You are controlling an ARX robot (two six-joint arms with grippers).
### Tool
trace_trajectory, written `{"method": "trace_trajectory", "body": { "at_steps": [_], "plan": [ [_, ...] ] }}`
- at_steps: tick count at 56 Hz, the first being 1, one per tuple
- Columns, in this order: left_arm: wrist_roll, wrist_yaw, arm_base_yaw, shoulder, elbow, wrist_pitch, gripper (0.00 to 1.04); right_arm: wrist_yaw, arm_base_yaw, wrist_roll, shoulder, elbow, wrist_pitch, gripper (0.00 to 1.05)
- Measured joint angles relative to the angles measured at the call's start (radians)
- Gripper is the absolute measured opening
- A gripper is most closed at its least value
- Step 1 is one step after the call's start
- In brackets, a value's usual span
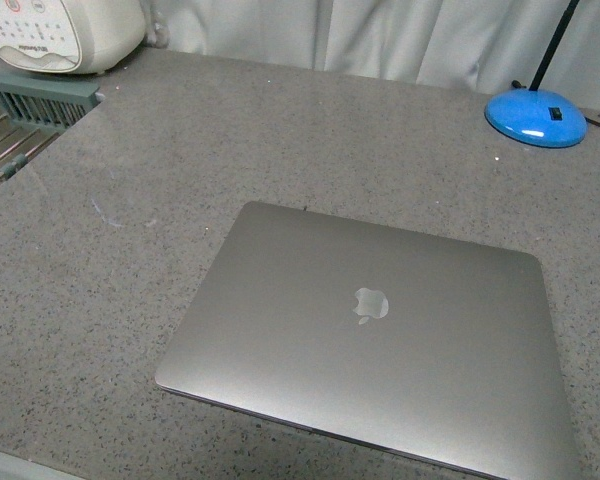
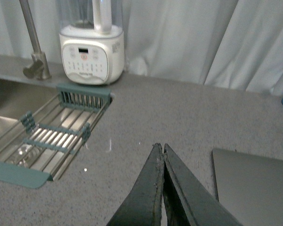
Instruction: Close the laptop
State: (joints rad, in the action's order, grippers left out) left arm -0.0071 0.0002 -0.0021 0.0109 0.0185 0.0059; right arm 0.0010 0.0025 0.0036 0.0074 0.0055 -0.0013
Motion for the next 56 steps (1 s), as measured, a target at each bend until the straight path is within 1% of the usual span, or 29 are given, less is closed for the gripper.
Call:
{"method": "trace_trajectory", "body": {
  "at_steps": [21,23,26,32,37,38,40,45,46,50,51,55,56],
  "plan": [
    [0.0,0.0,0.0,-0.007,0.0,-0.004,0.04,0.0,0.0,0.0,-0.002,0.0,0.0,0.01],
    [0.0,0.0,0.0,-0.007,0.0,-0.004,0.04,0.0,0.0,-0.002,-0.003,0.0,0.0,0.06],
    [0.0,0.0,0.0,-0.007,0.0,-0.004,0.14,0.0,0.0,-0.002,-0.003,0.0,0.0,0.15],
    [0.0,0.0,0.0,-0.007,0.0,-0.004,0.31,0.0,0.0,-0.002,-0.003,0.0,-0.001,0.31],
    [0.0,0.0,0.0,-0.007,0.0,-0.004,0.47,0.0,0.0,-0.002,-0.003,0.0,0.0,0.47],
    [0.0,0.0,0.0,-0.007,0.0,-0.004,0.48,0.0,0.0,-0.002,-0.003,0.0,0.0,0.49],
    [0.0,0.0,0.0,-0.007,0.0,-0.004,0.54,0.0,0.0,-0.002,-0.003,0.0,0.0,0.56],
    [0.0,0.0,0.0,-0.007,0.0,-0.004,0.7,0.0,0.0,-0.002,-0.003,0.0,0.0,0.7],
    [0.0,0.0,0.0,-0.007,0.0,-0.004,0.72,0.0,0.0,-0.002,-0.003,0.0,-0.001,0.72],
    [0.0,0.0,0.0,-0.007,0.0,-0.004,0.84,0.0,0.0,-0.002,-0.003,0.0,-0.001,0.84],
    [0.0,0.0,0.0,-0.007,0.0,-0.004,0.86,0.0,0.0,-0.002,-0.003,0.0,-0.001,0.88],
    [0.0,0.0,0.0,-0.007,0.0,-0.004,0.98,0.0,0.0,0.0,-0.003,0.0,0.0,0.97],
    [0.0,0.0,0.0,-0.007,0.0,-0.004,1.0,0.0,0.0,0.0,-0.003,0.0,0.0,0.97]
  ]
}}
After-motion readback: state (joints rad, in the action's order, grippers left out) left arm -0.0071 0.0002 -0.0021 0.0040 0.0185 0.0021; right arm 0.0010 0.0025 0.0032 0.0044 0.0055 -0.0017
